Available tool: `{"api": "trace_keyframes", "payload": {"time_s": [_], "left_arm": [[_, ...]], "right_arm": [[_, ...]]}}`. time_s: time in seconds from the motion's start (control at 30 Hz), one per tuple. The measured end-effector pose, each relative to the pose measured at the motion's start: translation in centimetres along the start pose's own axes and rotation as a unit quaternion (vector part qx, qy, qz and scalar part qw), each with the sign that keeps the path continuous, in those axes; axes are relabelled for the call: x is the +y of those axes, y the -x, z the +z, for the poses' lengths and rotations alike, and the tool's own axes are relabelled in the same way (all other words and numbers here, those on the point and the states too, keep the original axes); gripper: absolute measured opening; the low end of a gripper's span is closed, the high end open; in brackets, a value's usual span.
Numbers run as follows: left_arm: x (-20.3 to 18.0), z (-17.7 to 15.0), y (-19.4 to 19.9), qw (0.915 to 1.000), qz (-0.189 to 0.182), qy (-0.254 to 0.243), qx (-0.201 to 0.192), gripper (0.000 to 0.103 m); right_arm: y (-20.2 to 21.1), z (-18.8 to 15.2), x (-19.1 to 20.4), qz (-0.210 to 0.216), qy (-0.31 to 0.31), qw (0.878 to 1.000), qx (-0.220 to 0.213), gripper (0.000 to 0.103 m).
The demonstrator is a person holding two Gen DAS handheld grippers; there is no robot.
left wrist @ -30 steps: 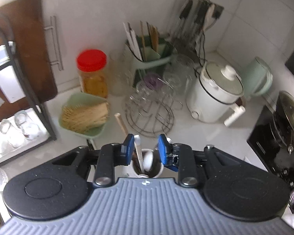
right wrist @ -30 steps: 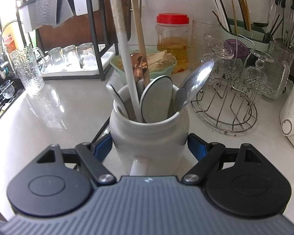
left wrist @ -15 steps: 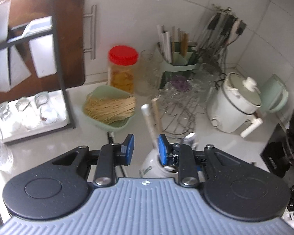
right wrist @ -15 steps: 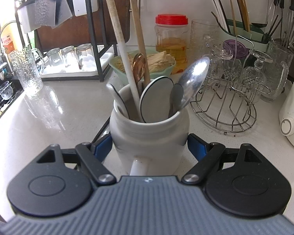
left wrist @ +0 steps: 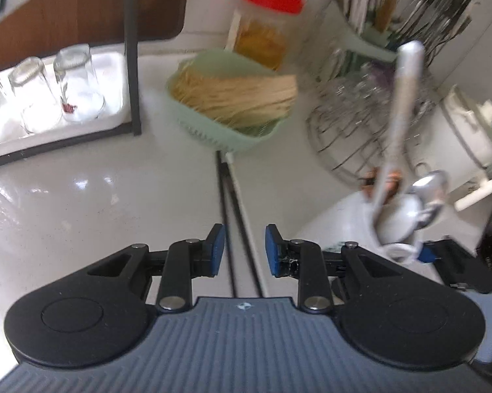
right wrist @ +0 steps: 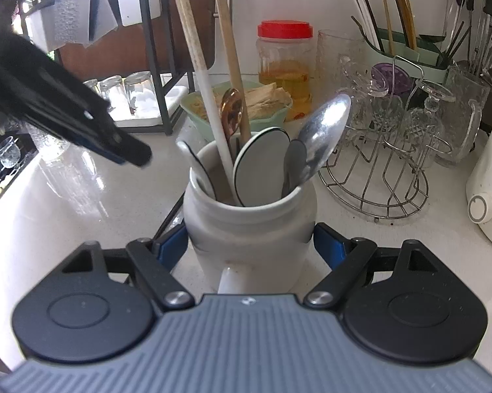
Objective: Organize utensils
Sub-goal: 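Move the left tool away from the mug to the black chopstick, then lower the left tool onto the black chopstick and close on it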
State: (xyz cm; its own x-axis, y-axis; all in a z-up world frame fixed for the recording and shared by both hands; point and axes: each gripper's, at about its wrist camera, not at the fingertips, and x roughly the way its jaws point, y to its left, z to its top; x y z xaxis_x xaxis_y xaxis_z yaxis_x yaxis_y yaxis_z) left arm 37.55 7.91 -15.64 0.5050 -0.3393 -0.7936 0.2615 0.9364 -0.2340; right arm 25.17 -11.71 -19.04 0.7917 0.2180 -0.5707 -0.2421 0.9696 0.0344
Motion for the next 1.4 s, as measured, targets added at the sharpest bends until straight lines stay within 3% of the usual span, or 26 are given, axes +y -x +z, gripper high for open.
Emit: {"api": "trace_keyframes", "payload": {"time_s": [0.47, 0.8, 0.9, 1.03, 1.4], "left_arm": [[0.8, 1.5, -7.2, 0.9982, 0.014, -0.042, 0.039, 0.031], [-0.7, 1.4, -8.6, 0.9946, 0.035, -0.089, 0.041, 0.028], [-0.8, 1.4, -8.7, 0.9938, 0.049, -0.093, 0.036, 0.023], [-0.9, 1.3, -8.8, 0.9935, 0.055, -0.091, 0.042, 0.007], [-0.8, -0.2, -6.8, 0.9937, 0.075, -0.075, 0.036, 0.0]], "right_arm": [[-0.2, 0.3, 0.4, -0.011, -0.012, 1.0, 0.009, 0.086], [-0.1, 0.2, 0.5, -0.012, -0.012, 1.0, 0.011, 0.086], [-0.1, 0.3, 0.5, -0.012, -0.011, 1.0, 0.012, 0.086], [-0.1, 0.3, 0.5, -0.011, -0.011, 1.0, 0.011, 0.086], [-0.1, 0.3, 0.5, -0.008, -0.006, 1.0, 0.008, 0.086]]}}
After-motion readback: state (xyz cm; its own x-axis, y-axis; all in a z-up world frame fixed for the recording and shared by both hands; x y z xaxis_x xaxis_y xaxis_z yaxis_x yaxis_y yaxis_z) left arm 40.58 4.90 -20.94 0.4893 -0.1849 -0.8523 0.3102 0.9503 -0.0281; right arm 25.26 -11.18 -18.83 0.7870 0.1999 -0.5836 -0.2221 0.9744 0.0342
